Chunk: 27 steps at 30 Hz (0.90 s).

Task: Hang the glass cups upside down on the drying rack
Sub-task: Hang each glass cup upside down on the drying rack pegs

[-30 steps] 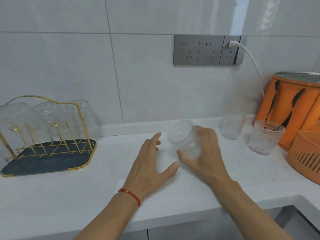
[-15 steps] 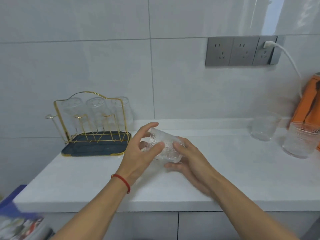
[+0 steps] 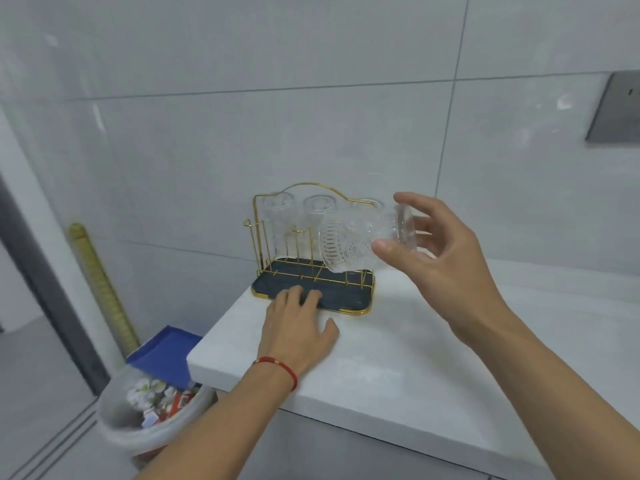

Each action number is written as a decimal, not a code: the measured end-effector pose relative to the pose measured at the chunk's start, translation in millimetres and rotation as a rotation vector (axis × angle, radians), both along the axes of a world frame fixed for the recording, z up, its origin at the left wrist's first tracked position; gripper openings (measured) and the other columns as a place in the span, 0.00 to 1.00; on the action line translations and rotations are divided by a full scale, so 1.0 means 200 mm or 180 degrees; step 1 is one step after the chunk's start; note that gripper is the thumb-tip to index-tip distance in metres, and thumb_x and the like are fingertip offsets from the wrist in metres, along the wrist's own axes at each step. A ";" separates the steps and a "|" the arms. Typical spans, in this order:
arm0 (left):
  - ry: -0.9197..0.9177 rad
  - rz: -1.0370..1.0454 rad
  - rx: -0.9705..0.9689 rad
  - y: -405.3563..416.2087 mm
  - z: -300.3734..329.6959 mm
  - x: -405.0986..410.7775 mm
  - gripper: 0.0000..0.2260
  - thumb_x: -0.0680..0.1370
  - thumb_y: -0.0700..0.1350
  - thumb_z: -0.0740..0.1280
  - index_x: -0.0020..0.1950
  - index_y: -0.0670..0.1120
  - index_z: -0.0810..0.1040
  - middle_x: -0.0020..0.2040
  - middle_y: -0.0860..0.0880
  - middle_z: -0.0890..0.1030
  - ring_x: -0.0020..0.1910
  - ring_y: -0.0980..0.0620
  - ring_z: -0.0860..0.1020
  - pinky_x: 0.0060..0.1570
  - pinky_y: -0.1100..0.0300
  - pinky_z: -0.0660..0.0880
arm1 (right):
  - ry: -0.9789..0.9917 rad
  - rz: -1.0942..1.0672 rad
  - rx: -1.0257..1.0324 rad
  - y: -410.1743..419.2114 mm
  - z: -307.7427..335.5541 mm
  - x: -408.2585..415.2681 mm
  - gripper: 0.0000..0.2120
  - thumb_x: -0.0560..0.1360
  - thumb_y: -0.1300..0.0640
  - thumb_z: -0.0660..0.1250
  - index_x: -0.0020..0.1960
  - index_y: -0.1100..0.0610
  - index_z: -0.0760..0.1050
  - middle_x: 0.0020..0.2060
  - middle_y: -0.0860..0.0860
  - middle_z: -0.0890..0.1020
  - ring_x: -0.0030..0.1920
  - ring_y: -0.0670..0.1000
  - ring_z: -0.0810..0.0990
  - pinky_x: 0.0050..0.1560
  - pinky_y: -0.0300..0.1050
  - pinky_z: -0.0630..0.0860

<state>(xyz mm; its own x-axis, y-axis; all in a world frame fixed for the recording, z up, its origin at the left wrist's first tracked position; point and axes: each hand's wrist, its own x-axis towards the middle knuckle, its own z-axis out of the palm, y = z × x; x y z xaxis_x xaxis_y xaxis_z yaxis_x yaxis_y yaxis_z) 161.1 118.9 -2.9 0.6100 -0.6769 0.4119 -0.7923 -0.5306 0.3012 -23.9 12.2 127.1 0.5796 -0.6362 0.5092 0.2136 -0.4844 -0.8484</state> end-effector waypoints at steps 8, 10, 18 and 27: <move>-0.0018 0.0016 0.0070 -0.01 0.00 -0.01 0.22 0.75 0.57 0.59 0.65 0.49 0.76 0.58 0.47 0.76 0.61 0.46 0.72 0.60 0.50 0.72 | 0.0300 0.0000 -0.0819 0.17 0.19 0.57 0.34 0.73 0.49 0.78 0.76 0.46 0.70 0.67 0.49 0.78 0.63 0.46 0.77 0.66 0.43 0.73; -0.0033 0.0028 0.0071 -0.01 -0.01 -0.01 0.22 0.75 0.56 0.59 0.64 0.49 0.76 0.57 0.47 0.76 0.60 0.46 0.71 0.58 0.50 0.72 | 0.0575 0.0106 -0.1197 0.19 0.23 0.68 0.35 0.74 0.48 0.77 0.78 0.47 0.70 0.68 0.53 0.77 0.66 0.50 0.77 0.67 0.42 0.70; -0.0112 0.0036 0.0056 -0.01 -0.02 0.01 0.21 0.74 0.56 0.59 0.61 0.48 0.78 0.55 0.46 0.77 0.57 0.45 0.73 0.56 0.50 0.73 | 0.1761 0.0183 -0.2296 0.19 0.25 1.03 0.34 0.77 0.44 0.72 0.79 0.54 0.68 0.70 0.61 0.75 0.72 0.63 0.72 0.69 0.54 0.70; -0.0179 0.0027 0.0007 -0.02 -0.02 0.00 0.20 0.74 0.56 0.59 0.60 0.48 0.78 0.54 0.46 0.77 0.56 0.45 0.73 0.53 0.50 0.72 | 0.2481 0.0204 -0.2971 0.11 0.17 1.13 0.30 0.76 0.38 0.69 0.70 0.55 0.74 0.69 0.54 0.78 0.69 0.61 0.75 0.59 0.56 0.75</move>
<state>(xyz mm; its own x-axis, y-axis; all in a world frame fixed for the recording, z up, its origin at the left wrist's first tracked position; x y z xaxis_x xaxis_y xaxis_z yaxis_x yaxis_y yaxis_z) 161.5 115.7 -6.4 0.5916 -0.6728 0.4443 -0.8034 -0.5379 0.2553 202.5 33.6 160.6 0.9513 -0.1704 0.2571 -0.1517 -0.9842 -0.0911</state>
